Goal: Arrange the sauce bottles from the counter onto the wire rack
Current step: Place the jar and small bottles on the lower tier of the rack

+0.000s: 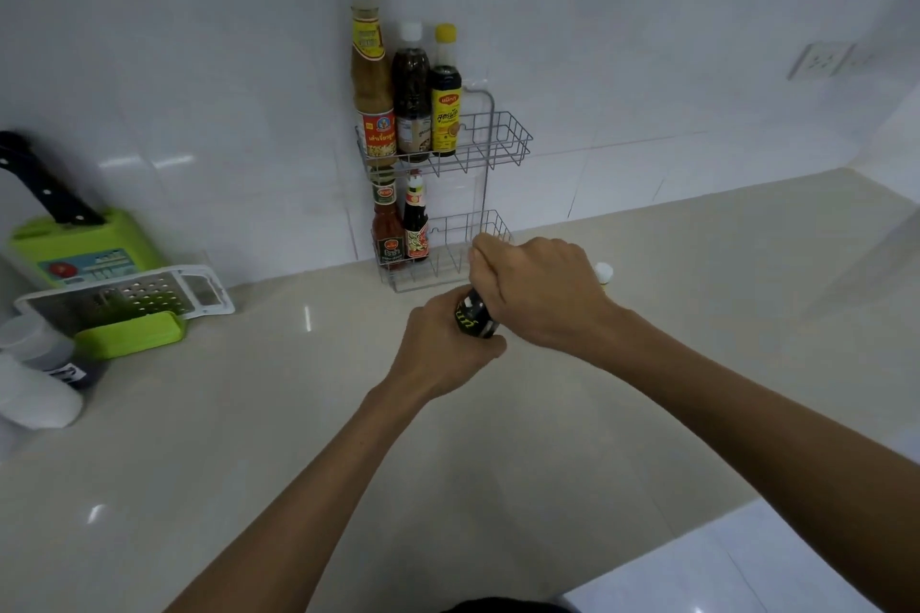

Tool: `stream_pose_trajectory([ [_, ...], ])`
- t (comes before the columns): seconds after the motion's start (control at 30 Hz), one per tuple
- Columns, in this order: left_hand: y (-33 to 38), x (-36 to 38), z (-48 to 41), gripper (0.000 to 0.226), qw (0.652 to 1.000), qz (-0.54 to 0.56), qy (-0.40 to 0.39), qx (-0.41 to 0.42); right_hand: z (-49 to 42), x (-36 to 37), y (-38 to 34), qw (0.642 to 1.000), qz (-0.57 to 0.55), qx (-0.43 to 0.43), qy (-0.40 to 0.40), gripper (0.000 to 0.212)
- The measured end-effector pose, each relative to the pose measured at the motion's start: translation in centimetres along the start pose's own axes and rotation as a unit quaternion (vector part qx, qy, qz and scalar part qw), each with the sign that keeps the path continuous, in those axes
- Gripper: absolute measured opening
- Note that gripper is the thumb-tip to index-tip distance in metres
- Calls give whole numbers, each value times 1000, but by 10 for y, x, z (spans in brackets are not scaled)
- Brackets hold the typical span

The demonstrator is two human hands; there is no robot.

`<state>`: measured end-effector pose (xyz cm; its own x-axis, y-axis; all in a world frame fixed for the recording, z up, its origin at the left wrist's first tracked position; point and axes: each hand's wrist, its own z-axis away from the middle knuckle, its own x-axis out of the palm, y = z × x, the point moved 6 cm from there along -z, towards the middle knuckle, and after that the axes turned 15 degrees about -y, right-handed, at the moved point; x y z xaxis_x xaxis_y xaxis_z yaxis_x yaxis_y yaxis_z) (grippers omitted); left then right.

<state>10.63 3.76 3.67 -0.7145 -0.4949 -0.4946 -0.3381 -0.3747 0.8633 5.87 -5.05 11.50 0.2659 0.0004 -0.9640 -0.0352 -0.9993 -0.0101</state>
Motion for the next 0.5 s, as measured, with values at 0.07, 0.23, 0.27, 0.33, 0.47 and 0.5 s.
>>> stream_pose_trajectory([
  [0.07,1,6,-6,24,999,16,-28,-5,0,4,11,998,-57,10,-31,30],
  [0.23,17,14,-6,20,953,173,-247,30,-1,-10,25,981,-188,-50,-28,35],
  [0.27,21,13,-5,20,934,218,-279,43,-2,-15,24,978,-195,-67,-14,34],
  [0.33,27,15,-3,22,883,318,-342,45,-3,-25,22,970,-223,-94,12,31],
  [0.47,37,17,-11,14,897,288,-335,25,-2,-35,25,965,-209,-139,81,33],
  [0.5,38,17,-14,13,913,267,-308,22,-2,-33,31,963,-216,-137,86,33],
])
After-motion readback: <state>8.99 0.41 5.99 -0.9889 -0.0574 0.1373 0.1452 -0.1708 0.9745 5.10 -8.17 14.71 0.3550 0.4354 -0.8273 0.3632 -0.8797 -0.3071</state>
